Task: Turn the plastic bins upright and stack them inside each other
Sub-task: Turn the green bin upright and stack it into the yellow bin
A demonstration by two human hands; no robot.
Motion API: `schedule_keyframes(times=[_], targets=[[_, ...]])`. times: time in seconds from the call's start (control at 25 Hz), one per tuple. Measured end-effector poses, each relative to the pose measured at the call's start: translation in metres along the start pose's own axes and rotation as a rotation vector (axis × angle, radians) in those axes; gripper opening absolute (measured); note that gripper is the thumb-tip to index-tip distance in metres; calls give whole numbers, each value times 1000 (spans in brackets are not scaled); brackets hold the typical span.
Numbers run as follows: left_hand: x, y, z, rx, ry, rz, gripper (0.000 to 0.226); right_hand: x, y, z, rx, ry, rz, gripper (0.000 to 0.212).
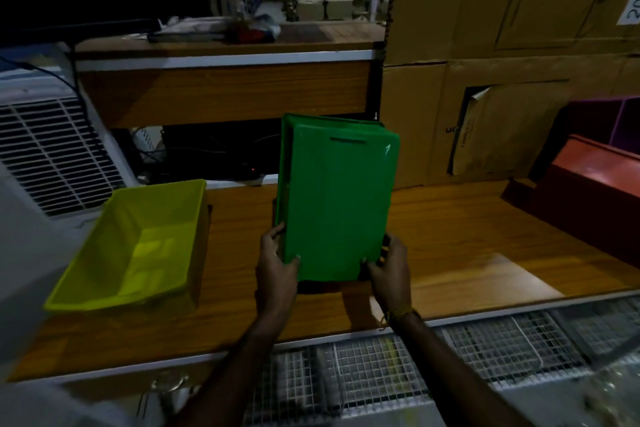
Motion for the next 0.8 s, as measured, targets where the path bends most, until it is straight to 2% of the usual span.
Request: schedule_keyframes(times=[0.16, 0.28, 0.36, 0.44, 0.6, 0.72, 0.8], targets=[[-12, 16, -14, -47, -39, -97, 49, 10, -18, -25, -72, -17, -60, 54], [-12, 18, -14, -133, -32, -130, 73, 10, -21, -26, -100, -33, -122, 57], [-12, 15, -10, -148, -52, -110, 73, 8, -16, -19, -102, -52, -158, 53], [-11, -3, -6, -96, -87, -113, 62, 5, -5, -9, -88, -49, -93, 45], [-12, -64, 1, 64, -229, -120, 31, -3, 38, 2, -199, -21, 105, 36], [-12, -82, 21, 106, -277, -42, 41, -12, 72, 8, -211, -50, 199, 55], [-11, -79, 26, 123, -247, -16, 45, -17, 84, 16, -148, -43, 227, 54]])
Point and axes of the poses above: each hand's wrist, its own z-axis towards the middle knuckle, its own x-axis out of the palm, y = z × x, the point moved 5 cm from there along z, towards the middle knuckle, and after that the axes turned 3 degrees about -z, right-handed, at the moved point
